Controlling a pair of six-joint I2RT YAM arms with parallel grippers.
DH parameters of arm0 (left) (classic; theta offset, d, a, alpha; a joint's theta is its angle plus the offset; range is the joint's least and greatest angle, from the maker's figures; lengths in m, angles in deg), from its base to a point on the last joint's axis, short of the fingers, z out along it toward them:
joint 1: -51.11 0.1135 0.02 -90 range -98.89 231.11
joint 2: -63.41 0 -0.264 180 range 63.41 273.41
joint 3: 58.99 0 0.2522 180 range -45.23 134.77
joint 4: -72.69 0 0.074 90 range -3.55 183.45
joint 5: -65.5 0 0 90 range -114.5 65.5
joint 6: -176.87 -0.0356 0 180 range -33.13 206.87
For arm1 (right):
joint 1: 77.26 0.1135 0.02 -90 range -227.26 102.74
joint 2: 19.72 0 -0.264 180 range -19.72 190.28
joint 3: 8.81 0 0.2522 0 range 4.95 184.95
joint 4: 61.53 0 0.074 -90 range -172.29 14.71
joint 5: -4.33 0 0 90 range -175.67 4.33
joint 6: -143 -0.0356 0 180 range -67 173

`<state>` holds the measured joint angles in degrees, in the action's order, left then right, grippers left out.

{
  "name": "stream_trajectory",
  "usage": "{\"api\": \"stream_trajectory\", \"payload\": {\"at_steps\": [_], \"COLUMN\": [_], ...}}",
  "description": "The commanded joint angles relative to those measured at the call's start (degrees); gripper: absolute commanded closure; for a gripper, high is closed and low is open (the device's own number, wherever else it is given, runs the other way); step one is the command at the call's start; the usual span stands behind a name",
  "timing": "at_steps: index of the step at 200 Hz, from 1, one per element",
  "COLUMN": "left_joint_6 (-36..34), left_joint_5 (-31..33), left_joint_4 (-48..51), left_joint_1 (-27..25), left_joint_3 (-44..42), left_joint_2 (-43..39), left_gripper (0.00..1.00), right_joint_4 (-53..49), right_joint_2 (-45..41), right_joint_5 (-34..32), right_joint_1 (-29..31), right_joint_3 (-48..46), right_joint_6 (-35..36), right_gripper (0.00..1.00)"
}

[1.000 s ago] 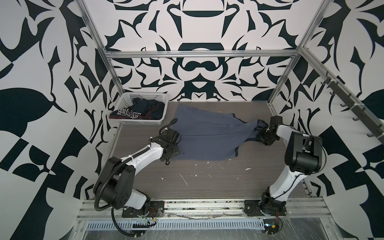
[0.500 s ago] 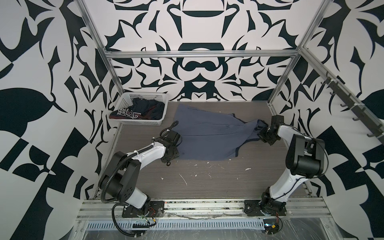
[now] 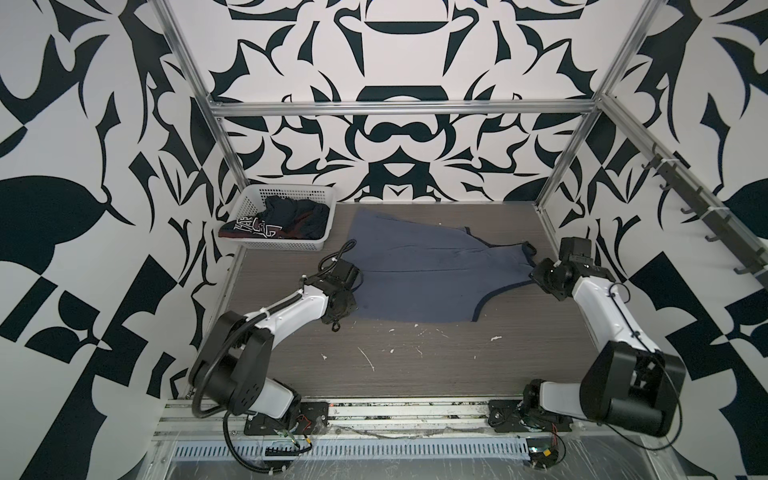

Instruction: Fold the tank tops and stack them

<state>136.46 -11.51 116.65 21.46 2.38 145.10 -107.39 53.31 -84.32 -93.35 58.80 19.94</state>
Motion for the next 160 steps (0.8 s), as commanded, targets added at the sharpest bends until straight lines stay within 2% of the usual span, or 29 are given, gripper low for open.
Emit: {"api": "stream_trajectory", "payload": {"at_steps": [1, 19, 40, 67, 83, 96, 125, 160], "left_joint_6": [1.29, 1.9, 2.26, 2.5, 0.36, -2.7, -9.38, -12.48], "left_joint_5": [2.96, 3.74, 2.02, 0.73, 1.61, 2.27, 3.12, -2.93], "left_joint_4": [4.24, 5.37, 5.66, 5.04, 5.32, 7.04, 13.18, 18.9], "left_joint_1": [-0.06, -0.06, -0.08, -0.1, 0.07, 0.65, 3.54, 9.78], "left_joint_3": [-1.33, -1.87, -1.52, 0.49, 6.02, 13.84, 37.56, 68.3], "left_joint_2": [-7.22, -11.49, -12.69, -10.63, -6.83, -2.48, 9.49, 24.37], "left_gripper": [1.0, 1.0, 1.0, 1.0, 1.0, 1.0, 1.0, 1.0], "right_joint_4": [-3.58, -4.19, -4.52, -3.23, -3.67, -2.57, -3.85, -3.13], "right_joint_2": [-5.6, -9.0, -11.51, -10.98, -7.59, -4.57, 4.04, 14.88], "right_joint_5": [-4.09, -3.85, -2.34, -1.75, -0.94, 0.37, 1.07, 1.29], "right_joint_1": [0.02, 0.02, 0.04, 0.01, 0.06, 0.54, 1.64, 2.04], "right_joint_3": [-2.96, -5.32, -7.62, -7.64, -3.49, 1.02, 16.84, 35.11], "right_joint_6": [0.44, -0.37, -0.86, -1.37, -1.64, -2.57, -4.29, -5.74], "right_gripper": [1.0, 1.0, 1.0, 1.0, 1.0, 1.0, 1.0, 1.0]}}
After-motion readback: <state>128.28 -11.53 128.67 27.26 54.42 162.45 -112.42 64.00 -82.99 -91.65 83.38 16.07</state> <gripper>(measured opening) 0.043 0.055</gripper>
